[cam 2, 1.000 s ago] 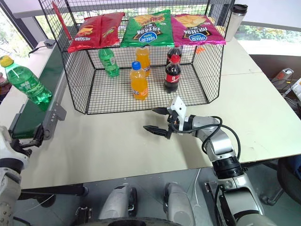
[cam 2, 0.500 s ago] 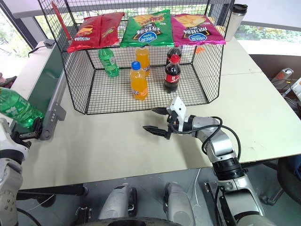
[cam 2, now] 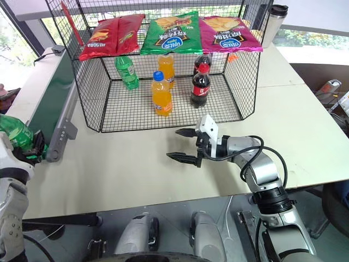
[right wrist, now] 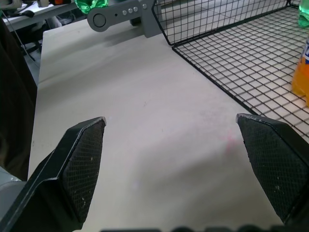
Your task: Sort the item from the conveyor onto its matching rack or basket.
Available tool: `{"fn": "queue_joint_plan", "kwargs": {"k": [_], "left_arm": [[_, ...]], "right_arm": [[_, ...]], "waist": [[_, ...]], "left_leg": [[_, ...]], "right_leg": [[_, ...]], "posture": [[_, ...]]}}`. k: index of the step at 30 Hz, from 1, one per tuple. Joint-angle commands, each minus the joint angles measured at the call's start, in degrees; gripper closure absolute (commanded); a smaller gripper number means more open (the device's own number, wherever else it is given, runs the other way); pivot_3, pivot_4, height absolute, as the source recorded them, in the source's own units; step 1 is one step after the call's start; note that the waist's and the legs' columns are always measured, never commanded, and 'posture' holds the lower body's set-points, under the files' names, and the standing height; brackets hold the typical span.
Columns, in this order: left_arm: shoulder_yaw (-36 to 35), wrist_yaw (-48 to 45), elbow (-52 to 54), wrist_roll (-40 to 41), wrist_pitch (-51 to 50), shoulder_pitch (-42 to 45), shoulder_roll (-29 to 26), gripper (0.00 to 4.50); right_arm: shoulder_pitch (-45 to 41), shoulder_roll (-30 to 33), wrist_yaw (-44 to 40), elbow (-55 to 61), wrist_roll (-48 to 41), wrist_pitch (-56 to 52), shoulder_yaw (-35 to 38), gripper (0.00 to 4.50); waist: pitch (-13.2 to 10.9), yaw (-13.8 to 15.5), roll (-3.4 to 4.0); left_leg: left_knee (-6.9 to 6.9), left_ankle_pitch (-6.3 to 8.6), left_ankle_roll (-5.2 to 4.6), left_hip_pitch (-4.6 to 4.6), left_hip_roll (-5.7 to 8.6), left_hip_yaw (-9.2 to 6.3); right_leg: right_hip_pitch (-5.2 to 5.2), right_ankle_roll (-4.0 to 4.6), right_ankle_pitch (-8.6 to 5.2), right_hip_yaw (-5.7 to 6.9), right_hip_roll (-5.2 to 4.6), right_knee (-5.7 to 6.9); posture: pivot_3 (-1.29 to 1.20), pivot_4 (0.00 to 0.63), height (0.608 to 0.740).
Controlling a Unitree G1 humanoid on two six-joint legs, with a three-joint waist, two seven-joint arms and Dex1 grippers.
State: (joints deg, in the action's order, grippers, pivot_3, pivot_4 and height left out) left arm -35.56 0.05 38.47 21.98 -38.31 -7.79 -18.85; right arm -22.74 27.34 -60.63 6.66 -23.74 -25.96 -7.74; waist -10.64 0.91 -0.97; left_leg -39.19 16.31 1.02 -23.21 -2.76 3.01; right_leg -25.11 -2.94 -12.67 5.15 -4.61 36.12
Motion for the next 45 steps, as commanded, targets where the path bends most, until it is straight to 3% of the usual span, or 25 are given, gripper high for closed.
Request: {"fn": "queue_joint_plan", "kwargs": {"k": [1,14,19,24,29,38,45], "left_arm": [[-0.4,-0.8,3.0,1.2,0.0,-0.1,-0.5,1.73],[-5.6,0.6,10.5,4.9,-9.1,3.1,-6.4,1.73],[-3.8,-0.2,13.2,7.8,-12.7,7.3,-9.6,1.73],[1.7,-0.5,14.1,12.1,-16.2,13.1,-9.9,1.73],[9.9,0.0,10.1,10.9,-15.3,18.5,-8.4,1.73],[25.7,-0.3,-4.5,0.8,-4.4,26.6,-3.1,1.73],[32.3,0.0,-21.3,-8.2,6.3,32.7,2.0,1.73]], "right_arm": [[-1.4,0.3,-0.8,4.1,-2.7,-0.8,0.9,0.00],[-3.6,2.4,-3.7,11.0,-9.7,-4.9,1.2,0.00],[-4.0,2.5,-3.3,10.8,-9.9,-5.0,1.0,0.00],[-4.8,1.9,-2.4,10.7,-9.9,-4.6,1.3,0.00],[-5.6,0.9,-0.3,9.8,-8.7,-3.5,1.2,0.00],[-5.8,-1.1,4.7,4.0,-2.0,1.7,-0.1,0.00],[-5.4,-1.8,5.9,3.0,-0.4,2.6,-0.2,0.00]], "waist": [[0.0,0.0,0.00],[0.0,-0.2,-0.04],[0.0,-0.2,-0.04],[0.0,-0.2,-0.04],[0.0,-0.2,-0.04],[0.0,-0.2,-0.04],[0.0,-0.1,-0.04]], "left_leg": [[0.00,0.00,0.00,0.00,0.00,0.00],[0.00,0.00,0.00,-0.01,-0.02,-0.06],[0.00,0.00,0.00,-0.02,-0.01,-0.05],[0.00,0.00,0.00,-0.02,0.00,-0.04],[0.00,0.00,0.00,-0.02,0.01,-0.01],[0.00,-0.01,0.00,-0.05,0.01,0.11],[0.00,-0.01,0.00,-0.06,0.02,0.14]], "right_leg": [[0.00,0.00,0.00,0.00,-0.01,0.00],[-0.02,0.00,0.00,0.01,0.02,0.01],[-0.03,-0.01,0.01,0.01,0.04,0.00],[0.00,-0.03,0.02,0.00,0.03,0.01],[-0.02,-0.17,0.11,0.00,0.07,0.03],[-0.03,-0.20,0.12,0.01,0.09,0.02],[-0.03,-0.22,0.13,0.02,0.09,0.02]], "posture": [[0.00,0.150,0.740],[0.00,0.150,0.740],[0.00,0.150,0.740],[0.00,0.150,0.740],[0.00,0.150,0.740],[0.00,0.150,0.740],[0.00,0.150,0.740]]}}
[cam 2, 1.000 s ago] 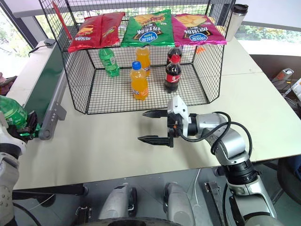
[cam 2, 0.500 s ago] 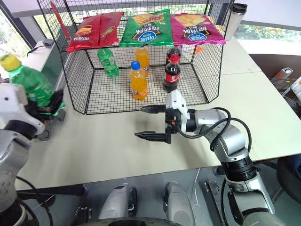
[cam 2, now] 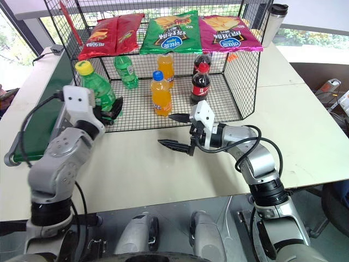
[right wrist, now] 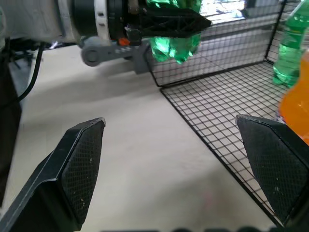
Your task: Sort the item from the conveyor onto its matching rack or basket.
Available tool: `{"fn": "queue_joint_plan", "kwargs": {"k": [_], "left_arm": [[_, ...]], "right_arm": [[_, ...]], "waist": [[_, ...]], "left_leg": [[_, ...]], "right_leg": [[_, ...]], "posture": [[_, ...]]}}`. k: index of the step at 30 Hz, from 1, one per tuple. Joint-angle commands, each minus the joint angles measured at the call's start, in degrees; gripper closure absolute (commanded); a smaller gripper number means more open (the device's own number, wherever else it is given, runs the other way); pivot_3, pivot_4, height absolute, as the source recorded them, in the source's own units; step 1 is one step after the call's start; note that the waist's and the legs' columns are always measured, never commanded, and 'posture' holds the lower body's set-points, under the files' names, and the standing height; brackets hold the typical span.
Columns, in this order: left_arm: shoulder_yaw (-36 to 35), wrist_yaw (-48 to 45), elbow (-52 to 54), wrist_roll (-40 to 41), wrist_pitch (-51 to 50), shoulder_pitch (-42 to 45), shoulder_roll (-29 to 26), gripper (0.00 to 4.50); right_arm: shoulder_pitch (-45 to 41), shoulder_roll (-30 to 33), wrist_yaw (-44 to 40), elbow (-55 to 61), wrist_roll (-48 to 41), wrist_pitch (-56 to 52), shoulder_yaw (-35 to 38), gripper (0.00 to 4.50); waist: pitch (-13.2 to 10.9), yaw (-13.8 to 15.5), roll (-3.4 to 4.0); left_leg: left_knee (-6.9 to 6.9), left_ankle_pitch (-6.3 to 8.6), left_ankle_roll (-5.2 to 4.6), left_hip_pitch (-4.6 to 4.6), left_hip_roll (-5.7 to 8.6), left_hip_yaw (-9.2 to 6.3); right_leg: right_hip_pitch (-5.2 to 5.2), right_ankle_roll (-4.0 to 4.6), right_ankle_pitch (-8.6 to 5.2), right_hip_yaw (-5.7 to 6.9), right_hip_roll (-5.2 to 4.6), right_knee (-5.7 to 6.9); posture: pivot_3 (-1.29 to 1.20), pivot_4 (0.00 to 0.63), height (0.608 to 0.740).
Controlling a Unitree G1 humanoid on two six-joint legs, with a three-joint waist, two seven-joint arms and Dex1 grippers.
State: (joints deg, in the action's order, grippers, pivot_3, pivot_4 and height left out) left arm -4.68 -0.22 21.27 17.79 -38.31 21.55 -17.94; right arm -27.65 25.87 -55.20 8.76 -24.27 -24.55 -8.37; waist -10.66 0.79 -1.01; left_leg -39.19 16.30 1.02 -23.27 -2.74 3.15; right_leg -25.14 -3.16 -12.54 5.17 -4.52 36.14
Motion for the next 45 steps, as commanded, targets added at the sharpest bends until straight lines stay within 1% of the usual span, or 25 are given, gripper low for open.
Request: {"fn": "queue_joint_plan", "kwargs": {"k": [1,4,8,12,17,19,20,21,26,29,33,38,42,45], "left_arm": [[2.0,0.5,-6.8,-5.2,7.9,4.5,1.8,1.73],[2.6,0.9,-15.9,-7.5,12.3,8.4,4.2,1.73],[1.3,1.8,-28.4,-9.2,19.4,12.5,6.7,1.73],[0.5,2.0,-35.3,-9.7,23.7,14.6,8.0,1.73],[-0.6,2.2,-40.6,-9.7,25.5,16.1,9.0,1.73],[-0.7,2.2,-41.2,-9.9,26.1,16.2,9.2,0.70],[-0.8,2.0,-41.1,-9.7,26.4,16.1,9.4,0.29],[-0.9,1.7,-40.9,-9.5,26.6,16.0,9.5,0.05],[0.0,1.6,-36.0,-10.6,25.5,14.4,9.4,0.05],[1.0,1.0,-29.5,-11.6,22.7,12.5,8.7,0.05],[1.1,0.0,-18.9,-10.9,16.2,8.2,7.8,0.05],[1.6,-2.5,0.4,-10.0,4.9,-1.5,4.5,0.05],[1.1,-3.4,10.3,-10.0,-1.6,-7.2,2.2,0.05],[-0.4,-3.8,16.1,-8.9,-5.5,-11.4,1.8,0.05]], "right_arm": [[-0.7,-0.6,1.1,0.9,0.5,1.2,0.5,0.00],[-1.9,-1.6,4.0,-0.9,2.9,1.8,0.3,0.00],[-2.7,-2.0,6.1,-3.4,6.0,3.3,-0.2,0.00],[-2.6,-2.2,6.5,-3.3,6.5,3.2,-0.1,0.00],[-2.8,-2.3,6.7,-3.1,6.9,2.9,-0.1,0.00],[-2.9,-2.4,6.7,-3.1,7.0,2.8,-0.1,0.00],[-2.9,-2.4,6.7,-3.1,7.0,2.8,-0.1,0.00],[-2.9,-2.4,6.6,-3.1,7.1,2.8,-0.1,0.00],[-2.6,-2.4,6.4,-2.8,7.0,2.6,-0.3,0.00],[-2.4,-2.4,6.0,-2.4,6.6,2.3,-0.4,0.00],[-2.2,-2.3,5.8,-2.1,6.5,2.1,-0.4,0.00],[-1.9,-2.2,5.3,-2.1,6.5,2.2,-0.5,0.00],[-1.9,-2.2,5.0,-2.5,6.7,2.5,-0.5,0.00],[-1.8,-2.2,4.8,-2.6,6.7,2.6,-0.5,0.00]], "waist": [[0.0,0.0,0.00],[0.0,-0.2,-0.01],[0.0,0.1,0.00],[0.0,-0.1,-0.01],[0.0,0.0,-0.01],[0.0,0.0,-0.01],[0.0,0.0,-0.01],[0.0,0.0,-0.01],[0.0,-0.1,-0.01],[0.0,-0.1,0.00],[0.0,-0.1,0.00],[0.0,-0.3,0.00],[0.0,0.0,0.00],[0.0,-0.1,0.01]], "left_leg": [[0.00,0.00,0.00,0.00,0.00,0.00],[0.00,0.00,0.00,-0.01,0.00,0.00],[0.00,-0.02,0.01,-0.03,0.00,0.01],[0.00,-0.02,0.01,-0.06,0.00,0.04],[0.02,-0.02,0.01,-0.09,-0.01,0.03],[0.02,-0.02,0.01,-0.09,-0.01,0.03],[0.01,-0.02,0.01,-0.08,-0.01,0.03],[0.01,-0.02,0.01,-0.08,-0.01,0.03],[0.01,-0.02,0.01,-0.07,-0.01,0.03],[0.01,-0.02,0.01,-0.07,-0.01,0.03],[0.01,-0.02,0.01,-0.06,-0.02,0.03],[0.02,-0.02,0.01,-0.05,-0.04,0.02],[0.01,-0.02,0.01,-0.04,-0.03,-0.02],[0.00,-0.02,0.02,-0.03,-0.02,-0.01]], "right_leg": [[0.00,0.00,0.00,0.00,0.00,0.00],[-0.01,-0.01,0.00,0.01,0.00,0.00],[-0.05,-0.01,0.02,0.05,0.00,0.04],[-0.05,-0.04,0.01,0.05,-0.03,0.00],[-0.09,-0.05,0.02,0.08,-0.03,0.02],[-0.09,-0.06,0.03,0.09,-0.03,0.01],[-0.08,-0.07,0.03,0.09,-0.04,0.02],[-0.08,-0.08,0.04,0.09,-0.04,0.02],[-0.07,-0.08,0.05,0.08,-0.04,0.03],[-0.07,-0.08,0.05,0.08,-0.04,0.03],[-0.07,-0.08,0.05,0.08,-0.05,0.04],[-0.07,-0.08,0.04,0.07,-0.04,0.05],[-0.06,-0.07,0.04,0.07,-0.04,0.06],[-0.04,-0.07,0.04,0.04,-0.05,0.05]], "posture": [[0.00,0.150,0.740],[0.00,0.150,0.740],[0.00,0.150,0.740],[0.00,0.150,0.740],[0.00,0.150,0.740],[0.00,0.150,0.740],[0.00,0.150,0.740],[0.00,0.150,0.740],[0.00,0.150,0.740],[0.00,0.150,0.740],[0.00,0.150,0.740],[0.00,0.150,0.740],[0.00,0.150,0.740],[0.00,0.150,0.740]]}}
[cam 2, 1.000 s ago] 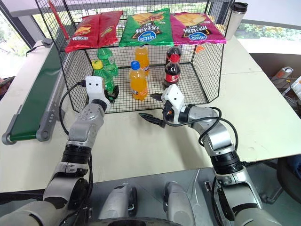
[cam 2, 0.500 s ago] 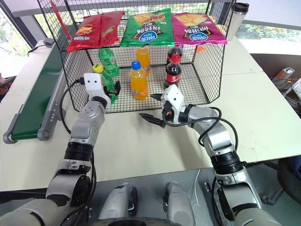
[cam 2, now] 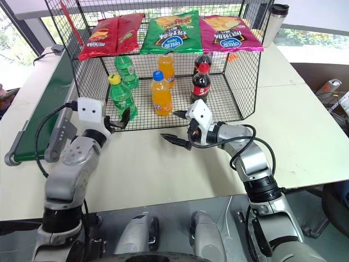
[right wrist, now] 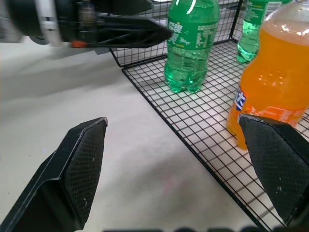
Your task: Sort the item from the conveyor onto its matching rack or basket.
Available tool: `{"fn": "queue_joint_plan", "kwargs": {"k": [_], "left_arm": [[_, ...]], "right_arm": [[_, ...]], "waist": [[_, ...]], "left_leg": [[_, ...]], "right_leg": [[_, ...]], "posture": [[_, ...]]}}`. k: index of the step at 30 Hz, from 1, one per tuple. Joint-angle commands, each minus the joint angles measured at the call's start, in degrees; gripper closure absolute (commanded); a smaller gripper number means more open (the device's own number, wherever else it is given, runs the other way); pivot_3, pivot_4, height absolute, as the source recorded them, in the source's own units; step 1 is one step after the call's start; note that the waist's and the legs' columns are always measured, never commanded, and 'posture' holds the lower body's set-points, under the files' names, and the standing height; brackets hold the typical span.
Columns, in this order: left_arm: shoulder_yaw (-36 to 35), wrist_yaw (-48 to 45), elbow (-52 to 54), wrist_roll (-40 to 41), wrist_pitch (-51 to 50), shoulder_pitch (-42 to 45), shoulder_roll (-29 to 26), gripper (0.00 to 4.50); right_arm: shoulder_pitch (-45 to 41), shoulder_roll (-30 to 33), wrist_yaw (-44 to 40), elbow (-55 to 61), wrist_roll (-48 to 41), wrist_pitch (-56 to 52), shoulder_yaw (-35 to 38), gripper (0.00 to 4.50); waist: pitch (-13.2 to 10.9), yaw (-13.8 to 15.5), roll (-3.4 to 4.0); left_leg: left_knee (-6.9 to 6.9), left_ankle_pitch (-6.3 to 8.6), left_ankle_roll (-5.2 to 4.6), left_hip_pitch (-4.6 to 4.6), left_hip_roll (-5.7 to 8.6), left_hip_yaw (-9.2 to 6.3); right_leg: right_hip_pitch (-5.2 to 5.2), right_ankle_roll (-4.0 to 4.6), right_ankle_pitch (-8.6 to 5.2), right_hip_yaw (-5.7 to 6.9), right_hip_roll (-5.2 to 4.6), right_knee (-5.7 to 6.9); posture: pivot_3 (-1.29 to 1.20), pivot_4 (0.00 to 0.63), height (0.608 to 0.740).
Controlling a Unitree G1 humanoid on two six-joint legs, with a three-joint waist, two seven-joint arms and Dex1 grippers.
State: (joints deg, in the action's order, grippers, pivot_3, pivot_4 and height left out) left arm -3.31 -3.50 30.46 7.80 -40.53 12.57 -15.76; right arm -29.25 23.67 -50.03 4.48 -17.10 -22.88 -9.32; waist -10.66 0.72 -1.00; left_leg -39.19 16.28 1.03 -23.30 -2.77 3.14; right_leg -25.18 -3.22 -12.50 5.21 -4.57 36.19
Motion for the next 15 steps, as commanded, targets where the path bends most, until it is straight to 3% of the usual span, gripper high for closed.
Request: {"fn": "queue_joint_plan", "kwargs": {"k": [1,15], "left_arm": [[-1.9,-0.5,8.5,1.0,-4.0,-3.8,-0.5,0.05],[-4.0,0.0,14.3,2.0,-6.8,-17.2,2.7,0.05]], "right_arm": [[-0.2,0.0,-0.4,1.6,-0.5,1.0,0.5,0.00],[2.2,1.2,-2.0,-0.6,0.5,3.1,0.5,0.00]], "waist": [[0.0,-0.1,0.00],[0.0,0.0,0.00]], "left_leg": [[0.00,0.00,0.00,0.00,0.00,0.00],[0.00,0.00,0.00,0.01,0.01,-0.04]], "right_leg": [[0.00,0.00,0.00,0.00,0.00,0.00],[-0.01,0.03,-0.02,-0.01,0.01,-0.01]], "posture": [[0.00,0.150,0.740],[0.00,0.150,0.740]]}}
